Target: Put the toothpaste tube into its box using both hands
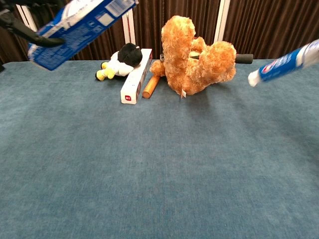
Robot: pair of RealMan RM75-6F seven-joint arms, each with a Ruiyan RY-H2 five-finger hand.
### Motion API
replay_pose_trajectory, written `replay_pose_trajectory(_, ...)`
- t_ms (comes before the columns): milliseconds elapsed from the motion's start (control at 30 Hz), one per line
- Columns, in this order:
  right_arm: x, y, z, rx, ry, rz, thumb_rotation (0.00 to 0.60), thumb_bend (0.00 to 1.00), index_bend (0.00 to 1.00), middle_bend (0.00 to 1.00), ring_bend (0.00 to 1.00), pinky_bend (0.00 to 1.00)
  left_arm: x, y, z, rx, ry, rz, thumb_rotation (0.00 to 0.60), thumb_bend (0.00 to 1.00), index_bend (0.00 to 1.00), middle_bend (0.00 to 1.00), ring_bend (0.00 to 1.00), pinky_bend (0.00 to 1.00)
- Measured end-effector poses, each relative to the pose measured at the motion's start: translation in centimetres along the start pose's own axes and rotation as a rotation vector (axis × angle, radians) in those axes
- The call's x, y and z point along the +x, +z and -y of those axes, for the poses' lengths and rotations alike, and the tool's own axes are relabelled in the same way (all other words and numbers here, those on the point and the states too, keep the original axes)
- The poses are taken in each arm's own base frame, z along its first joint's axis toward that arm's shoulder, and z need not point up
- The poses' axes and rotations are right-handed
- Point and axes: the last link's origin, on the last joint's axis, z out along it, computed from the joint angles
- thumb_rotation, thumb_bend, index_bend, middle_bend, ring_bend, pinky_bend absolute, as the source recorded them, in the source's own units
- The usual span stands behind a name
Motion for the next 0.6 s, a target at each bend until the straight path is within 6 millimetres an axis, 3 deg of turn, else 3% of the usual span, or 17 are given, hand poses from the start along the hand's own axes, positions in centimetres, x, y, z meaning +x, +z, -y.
replay_pose_trajectory(400, 6.6, 0.4, -3.4, -0.013, -0.008, -0.085, 0.6, 0.44, 0.81, 0.61, 0.56, 0.47, -5.2, 1.6, -0.8, -0.021, -0.088, 0.017, 0.6, 0.39, 0.45, 0.52, 0.47, 0.45)
replay_pose_trajectory(600, 9.6, 0.8, -3.9, 0.002, 0.029, -0.125, 0.6, 0.44, 0.81, 0.61, 0.56, 0.47, -6.3, 2.6, -1.2, -0.031, -0.088, 0.009, 0.6, 0.39, 0.45, 0.52, 0.47, 0.45)
